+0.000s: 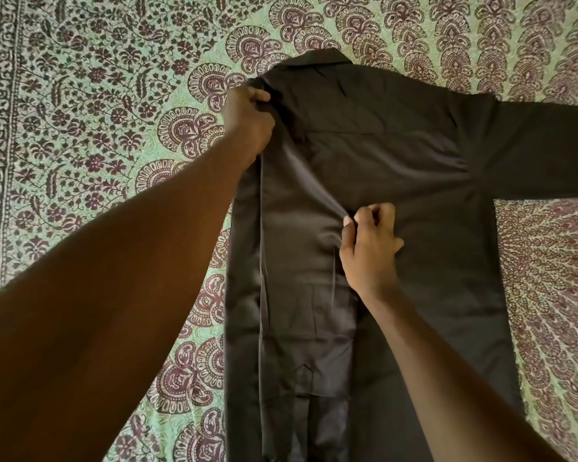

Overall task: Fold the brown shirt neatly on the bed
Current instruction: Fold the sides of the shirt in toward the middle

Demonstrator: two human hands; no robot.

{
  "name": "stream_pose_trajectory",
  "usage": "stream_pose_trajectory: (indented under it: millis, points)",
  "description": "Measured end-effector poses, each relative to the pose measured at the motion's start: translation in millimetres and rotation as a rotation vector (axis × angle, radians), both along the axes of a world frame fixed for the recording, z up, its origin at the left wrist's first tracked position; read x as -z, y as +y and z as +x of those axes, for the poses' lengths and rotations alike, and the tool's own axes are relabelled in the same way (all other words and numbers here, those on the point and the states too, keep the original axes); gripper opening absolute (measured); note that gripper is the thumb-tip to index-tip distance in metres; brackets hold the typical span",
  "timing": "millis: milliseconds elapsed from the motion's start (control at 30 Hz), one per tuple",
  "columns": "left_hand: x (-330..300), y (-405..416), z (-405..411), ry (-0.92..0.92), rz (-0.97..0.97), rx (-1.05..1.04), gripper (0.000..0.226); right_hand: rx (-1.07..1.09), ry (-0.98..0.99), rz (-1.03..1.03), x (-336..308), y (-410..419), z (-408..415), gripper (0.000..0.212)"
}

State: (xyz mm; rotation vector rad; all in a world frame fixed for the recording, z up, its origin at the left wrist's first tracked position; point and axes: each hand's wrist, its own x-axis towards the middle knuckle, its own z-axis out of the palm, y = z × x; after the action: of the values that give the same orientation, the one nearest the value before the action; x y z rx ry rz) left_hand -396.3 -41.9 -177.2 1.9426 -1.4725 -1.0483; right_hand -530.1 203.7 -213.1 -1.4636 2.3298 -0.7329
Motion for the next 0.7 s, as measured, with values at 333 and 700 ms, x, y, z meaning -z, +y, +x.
stream_pose_trajectory:
  millis: [333, 700]
  points:
    - [-14, 6, 20, -0.158, -0.099, 0.02, 0.047, 0.072, -0.067, 0.028, 0, -7, 13, 0.015]
    - [-19, 17, 26, -0.256, -0.073, 0.088, 0.055, 0.091, -0.176, 0.13, -9, -26, 11, 0.016]
